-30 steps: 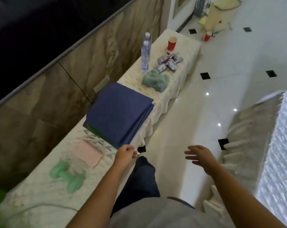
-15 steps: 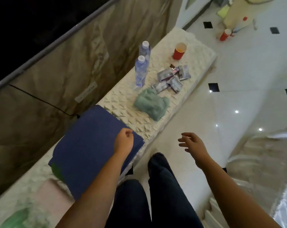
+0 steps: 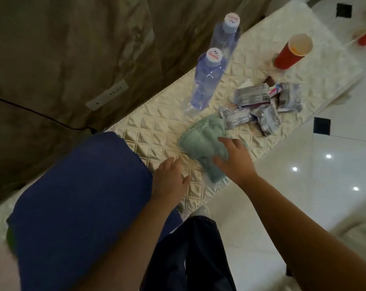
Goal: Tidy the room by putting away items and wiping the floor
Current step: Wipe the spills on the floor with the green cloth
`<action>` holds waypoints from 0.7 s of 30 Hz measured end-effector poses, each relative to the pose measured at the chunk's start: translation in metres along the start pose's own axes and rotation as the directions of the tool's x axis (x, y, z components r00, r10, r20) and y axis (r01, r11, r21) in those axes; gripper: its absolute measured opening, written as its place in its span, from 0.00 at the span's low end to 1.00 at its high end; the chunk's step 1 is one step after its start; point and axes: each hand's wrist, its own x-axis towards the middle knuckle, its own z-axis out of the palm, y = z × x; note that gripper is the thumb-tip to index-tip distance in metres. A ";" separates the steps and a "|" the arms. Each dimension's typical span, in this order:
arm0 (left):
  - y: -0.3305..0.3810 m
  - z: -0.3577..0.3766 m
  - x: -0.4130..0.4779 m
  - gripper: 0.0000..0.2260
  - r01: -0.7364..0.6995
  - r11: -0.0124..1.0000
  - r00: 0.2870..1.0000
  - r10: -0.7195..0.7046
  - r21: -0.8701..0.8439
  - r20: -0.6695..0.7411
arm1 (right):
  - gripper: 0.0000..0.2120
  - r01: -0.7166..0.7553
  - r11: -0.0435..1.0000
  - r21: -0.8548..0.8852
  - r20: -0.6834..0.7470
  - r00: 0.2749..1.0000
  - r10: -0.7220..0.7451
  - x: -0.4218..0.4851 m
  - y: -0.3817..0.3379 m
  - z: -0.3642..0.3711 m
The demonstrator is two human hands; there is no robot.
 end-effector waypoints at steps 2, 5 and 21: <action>-0.007 0.015 0.013 0.29 0.026 0.998 0.999 -0.028 0.050 0.034 | 0.32 0.003 0.996 -0.087 0.007 1.000 -0.003 0.017 0.003 0.011; -0.020 0.037 0.026 0.35 0.077 0.986 0.995 -0.085 0.146 0.051 | 0.38 -0.042 0.982 -0.182 0.084 0.995 0.058 0.036 0.007 0.027; -0.008 0.024 0.015 0.17 -0.031 0.917 0.993 -0.017 0.397 0.118 | 0.37 -0.101 0.980 0.169 0.142 0.987 0.078 -0.006 0.011 0.031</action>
